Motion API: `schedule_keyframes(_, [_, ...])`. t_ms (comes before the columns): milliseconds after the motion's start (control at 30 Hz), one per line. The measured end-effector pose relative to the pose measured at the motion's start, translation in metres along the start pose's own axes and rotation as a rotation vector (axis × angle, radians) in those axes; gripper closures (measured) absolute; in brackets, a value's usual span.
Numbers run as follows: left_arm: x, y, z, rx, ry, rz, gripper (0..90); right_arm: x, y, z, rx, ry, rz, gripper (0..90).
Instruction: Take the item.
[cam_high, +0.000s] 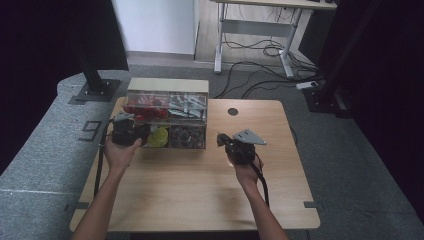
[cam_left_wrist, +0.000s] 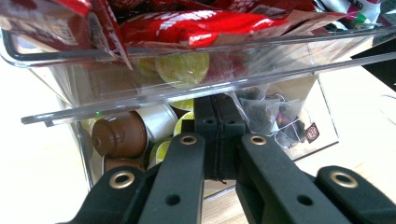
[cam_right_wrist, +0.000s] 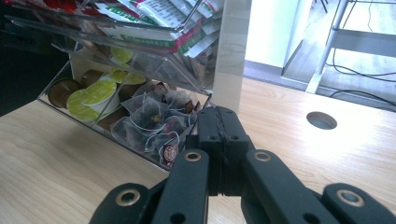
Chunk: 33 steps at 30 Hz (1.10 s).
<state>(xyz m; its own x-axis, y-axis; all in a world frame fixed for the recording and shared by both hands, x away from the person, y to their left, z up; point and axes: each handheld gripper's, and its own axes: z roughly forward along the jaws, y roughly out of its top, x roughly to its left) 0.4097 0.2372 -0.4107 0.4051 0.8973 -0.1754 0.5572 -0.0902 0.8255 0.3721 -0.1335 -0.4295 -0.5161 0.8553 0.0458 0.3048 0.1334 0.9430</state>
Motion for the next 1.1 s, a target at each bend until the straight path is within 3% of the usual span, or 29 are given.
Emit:
schedule_keyframes(400, [0.0, 0.0, 0.001, 0.002, 0.003, -0.002, 89.8, -0.016, -0.003, -0.012, -0.002, -0.035, 0.012, 89.0])
schedule_keyframes(1100, [-0.001, 0.0, 0.001, 0.001, 0.006, 0.0, 89.7, -0.037, -0.011, -0.015, 0.014, -0.084, 0.038, 88.9])
